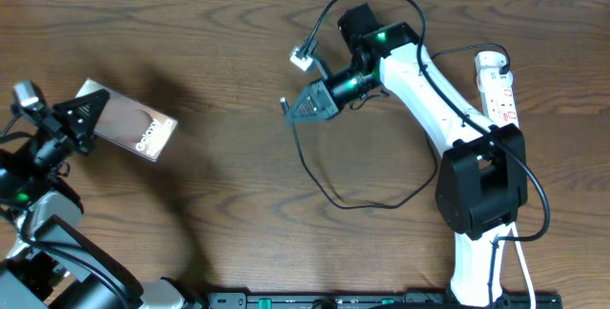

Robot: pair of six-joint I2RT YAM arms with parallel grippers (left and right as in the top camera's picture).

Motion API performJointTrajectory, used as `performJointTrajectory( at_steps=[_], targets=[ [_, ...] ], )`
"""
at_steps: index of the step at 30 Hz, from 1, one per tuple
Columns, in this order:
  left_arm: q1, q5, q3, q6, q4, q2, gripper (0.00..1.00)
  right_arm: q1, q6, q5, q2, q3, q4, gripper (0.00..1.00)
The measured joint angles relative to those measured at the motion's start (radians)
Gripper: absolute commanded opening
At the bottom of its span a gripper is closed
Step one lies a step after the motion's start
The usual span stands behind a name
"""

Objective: Plug charger to phone and switch on socket
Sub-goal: 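Lift the cable connector with the right gripper toward the phone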

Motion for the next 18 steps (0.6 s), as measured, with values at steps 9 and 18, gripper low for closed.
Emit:
performJointTrajectory(
  at_steps=[9, 18],
  targets=[
    [-0.188, 0.003, 0.000, 0.089, 0.000, 0.000, 0.08, 0.147, -0.234, -0.092, 0.000, -0.191, 0.050, 0.01],
    [-0.325, 0.007, 0.000, 0.186, 0.000, 0.000, 0.07, 0.213, -0.266, -0.147, 0.000, -0.243, 0.125, 0.01]
  ],
)
